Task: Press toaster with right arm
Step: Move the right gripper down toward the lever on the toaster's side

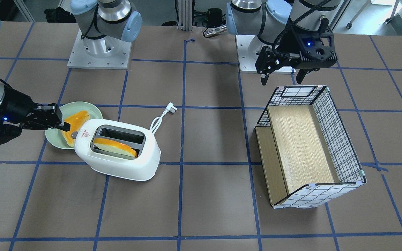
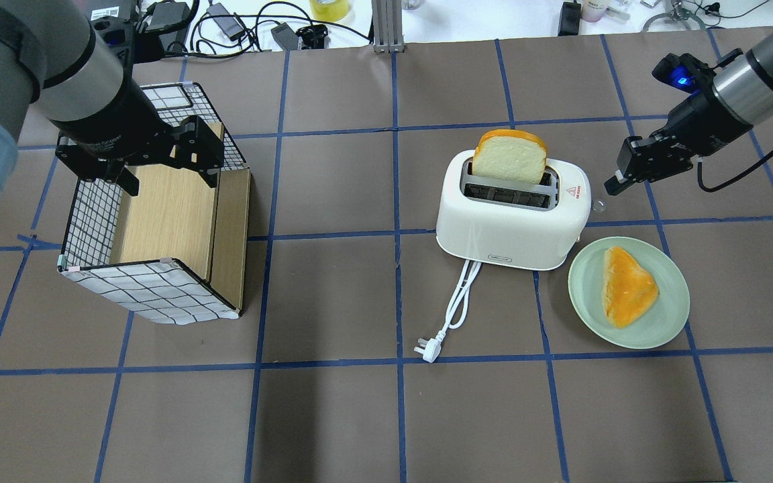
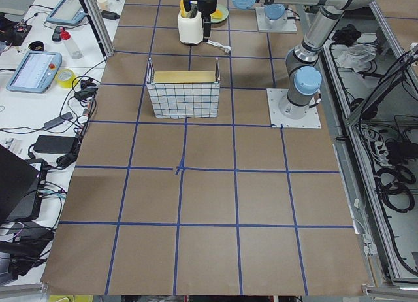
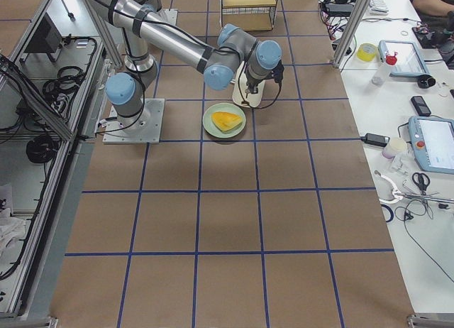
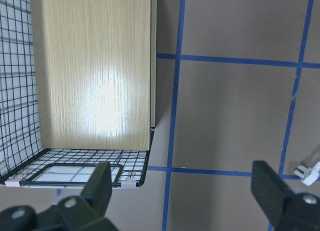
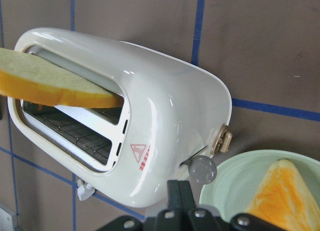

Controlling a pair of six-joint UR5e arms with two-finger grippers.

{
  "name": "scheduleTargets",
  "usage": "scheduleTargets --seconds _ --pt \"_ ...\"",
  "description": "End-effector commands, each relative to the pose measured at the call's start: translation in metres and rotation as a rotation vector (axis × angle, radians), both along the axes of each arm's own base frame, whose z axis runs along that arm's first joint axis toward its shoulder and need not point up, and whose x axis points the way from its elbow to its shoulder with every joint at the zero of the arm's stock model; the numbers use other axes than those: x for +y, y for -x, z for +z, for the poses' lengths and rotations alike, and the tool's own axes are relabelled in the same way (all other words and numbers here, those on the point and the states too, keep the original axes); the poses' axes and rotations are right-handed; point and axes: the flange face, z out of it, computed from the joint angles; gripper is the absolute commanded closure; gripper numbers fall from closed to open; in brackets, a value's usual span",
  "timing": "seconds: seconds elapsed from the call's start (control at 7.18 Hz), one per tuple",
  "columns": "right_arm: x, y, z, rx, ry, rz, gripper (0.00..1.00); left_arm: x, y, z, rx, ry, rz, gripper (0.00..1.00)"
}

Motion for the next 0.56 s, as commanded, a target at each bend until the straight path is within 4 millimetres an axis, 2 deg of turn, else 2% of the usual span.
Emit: scheduleTargets --seconds 0.0,0.28,0.42 --pt "0.000 0.007 -0.001 -0.006 -0.002 -0.022 1.00 0.000 0.000 0.000 0.000 0.000 0.000 0.00" --pt "-0.003 0.010 -0.027 -0.031 -0.047 -0.029 1.00 0.000 0.000 0.000 0.000 0.000 0.000 0.00" --pt "-0.003 0.009 -0.029 -0.038 -0.051 -0.035 1.00 0.000 0.000 0.000 0.000 0.000 0.000 0.00"
